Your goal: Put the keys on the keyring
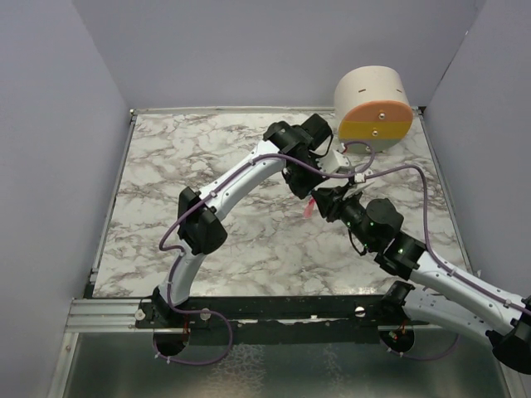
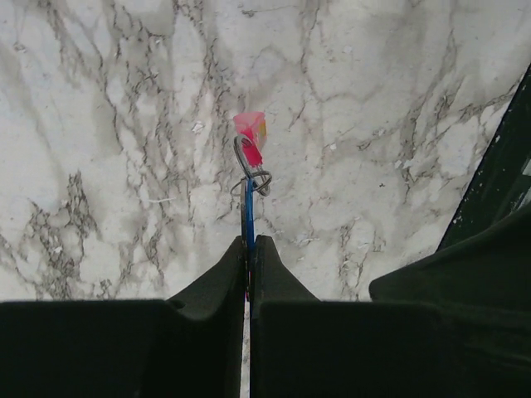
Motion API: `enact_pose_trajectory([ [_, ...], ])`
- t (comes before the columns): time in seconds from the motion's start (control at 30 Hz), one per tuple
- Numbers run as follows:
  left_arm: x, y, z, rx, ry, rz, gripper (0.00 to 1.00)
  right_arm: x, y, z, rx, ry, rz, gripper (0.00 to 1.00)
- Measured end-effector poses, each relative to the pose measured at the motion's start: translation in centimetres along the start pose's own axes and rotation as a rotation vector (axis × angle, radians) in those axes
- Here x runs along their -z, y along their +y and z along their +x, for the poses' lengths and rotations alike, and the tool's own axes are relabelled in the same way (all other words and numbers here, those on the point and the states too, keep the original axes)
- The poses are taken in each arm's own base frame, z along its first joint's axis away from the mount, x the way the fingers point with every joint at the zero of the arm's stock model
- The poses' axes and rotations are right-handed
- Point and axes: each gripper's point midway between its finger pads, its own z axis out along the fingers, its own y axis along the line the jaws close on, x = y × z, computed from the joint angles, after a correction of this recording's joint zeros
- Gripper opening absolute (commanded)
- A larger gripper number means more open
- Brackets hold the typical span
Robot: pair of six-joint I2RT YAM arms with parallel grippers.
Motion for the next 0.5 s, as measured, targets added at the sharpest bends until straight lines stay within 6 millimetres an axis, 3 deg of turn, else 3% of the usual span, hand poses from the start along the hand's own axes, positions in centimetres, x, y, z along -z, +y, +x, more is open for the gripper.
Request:
enact_pose_trajectory([
  [0.17, -1.5, -1.2, -0.2, -0.028, -0.015, 0.074, 0.0, 0.7, -0.2, -0.8, -0.008, -0.029, 0.002, 0.24],
  [0.5, -5.7, -0.6, 0.8, -0.025, 0.03, 0.143, 0.0, 1.0, -0.7, 1.1, 0.011, 0.033, 0.017, 0.24],
])
